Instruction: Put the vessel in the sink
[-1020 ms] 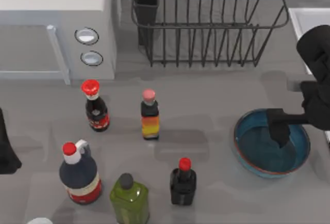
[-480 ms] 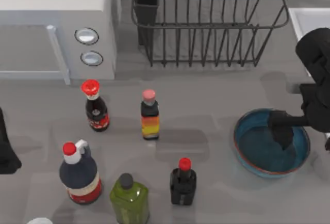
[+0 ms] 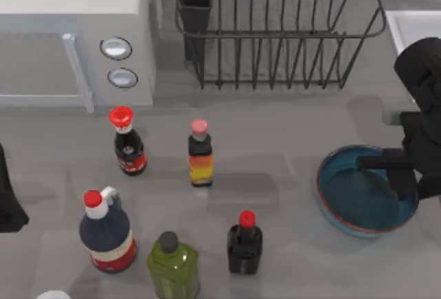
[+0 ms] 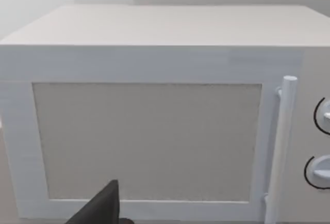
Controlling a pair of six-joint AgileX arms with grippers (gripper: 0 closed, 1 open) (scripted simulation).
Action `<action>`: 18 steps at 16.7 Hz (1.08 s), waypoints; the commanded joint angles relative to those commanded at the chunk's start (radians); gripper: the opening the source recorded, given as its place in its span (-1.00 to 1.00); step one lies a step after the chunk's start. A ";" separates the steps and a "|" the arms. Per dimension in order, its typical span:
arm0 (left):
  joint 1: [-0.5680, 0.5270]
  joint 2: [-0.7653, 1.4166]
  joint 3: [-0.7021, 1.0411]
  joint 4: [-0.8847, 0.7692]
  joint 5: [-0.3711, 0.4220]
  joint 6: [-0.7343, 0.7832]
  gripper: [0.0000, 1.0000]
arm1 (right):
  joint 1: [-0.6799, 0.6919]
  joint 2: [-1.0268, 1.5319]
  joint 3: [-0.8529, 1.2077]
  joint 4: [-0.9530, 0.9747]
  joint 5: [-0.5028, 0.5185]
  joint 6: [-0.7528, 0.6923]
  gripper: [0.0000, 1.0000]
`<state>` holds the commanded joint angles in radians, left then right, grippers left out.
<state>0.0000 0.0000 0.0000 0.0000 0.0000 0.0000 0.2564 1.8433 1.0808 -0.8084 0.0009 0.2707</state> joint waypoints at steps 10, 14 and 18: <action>0.000 0.000 0.000 0.000 0.000 0.000 1.00 | -0.001 -0.002 0.000 -0.001 0.000 0.000 -1.00; 0.000 0.000 0.000 0.000 0.000 0.000 1.00 | 0.002 -0.012 0.071 -0.074 0.000 -0.002 -1.00; 0.000 0.000 0.000 0.000 0.000 0.000 1.00 | 0.000 -0.051 0.241 -0.312 0.000 -0.004 -1.00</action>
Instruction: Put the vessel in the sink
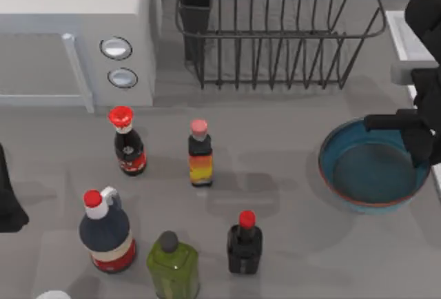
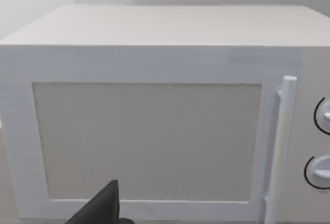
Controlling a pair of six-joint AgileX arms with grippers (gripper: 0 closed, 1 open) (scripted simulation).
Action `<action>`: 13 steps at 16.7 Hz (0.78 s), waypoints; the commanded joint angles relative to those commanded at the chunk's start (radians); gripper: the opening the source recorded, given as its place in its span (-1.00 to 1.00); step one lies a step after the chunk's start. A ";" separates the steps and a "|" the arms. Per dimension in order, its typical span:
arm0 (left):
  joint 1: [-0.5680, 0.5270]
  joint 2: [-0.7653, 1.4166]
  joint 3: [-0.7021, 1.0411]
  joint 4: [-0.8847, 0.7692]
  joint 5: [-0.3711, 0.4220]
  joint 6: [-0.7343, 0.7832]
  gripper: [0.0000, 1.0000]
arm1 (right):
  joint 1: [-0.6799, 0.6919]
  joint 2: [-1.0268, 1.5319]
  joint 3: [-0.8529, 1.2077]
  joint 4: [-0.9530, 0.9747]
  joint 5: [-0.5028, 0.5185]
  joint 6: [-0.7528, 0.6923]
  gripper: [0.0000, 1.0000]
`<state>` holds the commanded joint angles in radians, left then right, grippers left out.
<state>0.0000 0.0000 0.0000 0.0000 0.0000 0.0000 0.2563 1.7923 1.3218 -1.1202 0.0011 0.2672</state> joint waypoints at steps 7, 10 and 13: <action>0.000 0.000 0.000 0.000 0.000 0.000 1.00 | -0.006 -0.079 0.220 -0.277 0.000 -0.004 -1.00; 0.000 0.000 0.000 0.000 0.000 0.000 1.00 | -0.006 -0.079 0.220 -0.277 0.000 -0.004 -1.00; 0.000 0.000 0.000 0.000 0.000 0.000 1.00 | -0.007 -0.076 0.214 -0.265 -0.005 -0.005 -1.00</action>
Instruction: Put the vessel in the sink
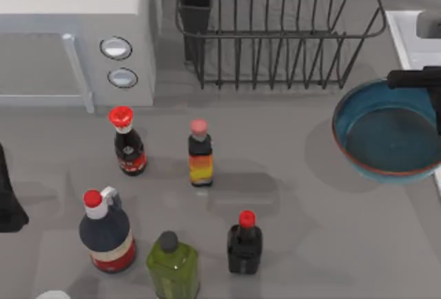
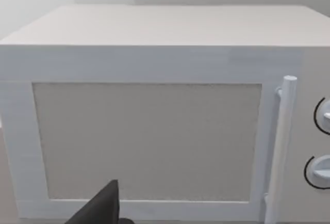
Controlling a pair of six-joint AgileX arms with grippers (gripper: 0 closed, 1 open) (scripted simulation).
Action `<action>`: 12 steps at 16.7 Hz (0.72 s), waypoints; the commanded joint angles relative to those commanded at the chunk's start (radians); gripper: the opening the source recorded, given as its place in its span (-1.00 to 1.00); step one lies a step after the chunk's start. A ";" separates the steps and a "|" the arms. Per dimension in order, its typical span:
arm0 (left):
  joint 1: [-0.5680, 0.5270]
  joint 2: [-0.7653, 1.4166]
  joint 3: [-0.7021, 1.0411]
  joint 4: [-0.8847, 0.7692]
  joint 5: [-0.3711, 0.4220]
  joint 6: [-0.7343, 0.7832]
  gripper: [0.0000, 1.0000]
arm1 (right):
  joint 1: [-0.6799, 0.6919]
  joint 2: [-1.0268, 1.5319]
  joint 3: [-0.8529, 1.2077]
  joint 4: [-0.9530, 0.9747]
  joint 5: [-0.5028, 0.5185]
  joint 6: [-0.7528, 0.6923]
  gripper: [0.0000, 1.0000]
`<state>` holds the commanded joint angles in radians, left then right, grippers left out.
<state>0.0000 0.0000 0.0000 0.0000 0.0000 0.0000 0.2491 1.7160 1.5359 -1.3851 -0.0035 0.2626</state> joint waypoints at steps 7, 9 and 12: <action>0.000 0.000 0.000 0.000 0.000 0.000 1.00 | -0.157 -0.036 -0.124 0.346 -0.113 -0.038 -1.00; 0.000 0.000 0.000 0.000 0.000 0.000 1.00 | -0.228 -0.053 -0.195 0.522 -0.161 -0.055 -1.00; 0.000 0.000 0.000 0.000 0.000 0.000 1.00 | -0.342 -0.081 -0.330 0.835 -0.235 -0.088 -1.00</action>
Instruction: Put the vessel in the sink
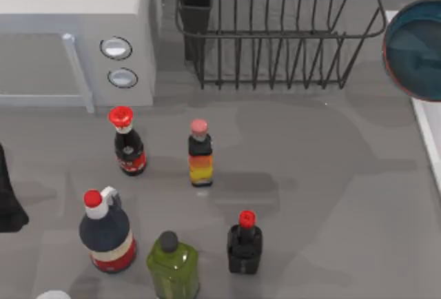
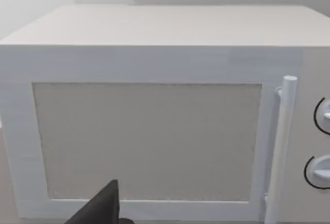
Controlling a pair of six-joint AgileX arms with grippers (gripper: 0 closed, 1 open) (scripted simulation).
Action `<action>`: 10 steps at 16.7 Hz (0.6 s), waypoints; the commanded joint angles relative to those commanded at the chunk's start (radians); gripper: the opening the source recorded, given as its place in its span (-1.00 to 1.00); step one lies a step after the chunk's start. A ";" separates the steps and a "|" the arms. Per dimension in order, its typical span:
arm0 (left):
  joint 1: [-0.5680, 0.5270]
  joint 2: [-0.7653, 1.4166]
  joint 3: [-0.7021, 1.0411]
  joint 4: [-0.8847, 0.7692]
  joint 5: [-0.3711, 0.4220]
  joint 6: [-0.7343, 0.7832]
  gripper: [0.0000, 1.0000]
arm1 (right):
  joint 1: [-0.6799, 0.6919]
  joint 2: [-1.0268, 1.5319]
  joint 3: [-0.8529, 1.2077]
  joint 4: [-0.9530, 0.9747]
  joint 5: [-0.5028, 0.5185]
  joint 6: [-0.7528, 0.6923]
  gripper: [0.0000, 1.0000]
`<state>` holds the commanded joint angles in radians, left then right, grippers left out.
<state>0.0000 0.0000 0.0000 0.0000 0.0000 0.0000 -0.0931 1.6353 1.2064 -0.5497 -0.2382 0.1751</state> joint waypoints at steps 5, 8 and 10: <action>0.000 0.000 0.000 0.000 0.000 0.000 1.00 | -0.185 -0.032 -0.248 0.602 -0.115 -0.063 -1.00; 0.000 0.000 0.000 0.000 0.000 0.000 1.00 | -0.281 -0.055 -0.380 0.944 -0.175 -0.099 -1.00; 0.000 0.000 0.000 0.000 0.000 0.000 1.00 | -0.335 -0.077 -0.457 1.130 -0.207 -0.119 -1.00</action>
<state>0.0000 0.0000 0.0000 0.0000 0.0000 0.0000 -0.4279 1.5582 0.7490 0.5801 -0.4456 0.0557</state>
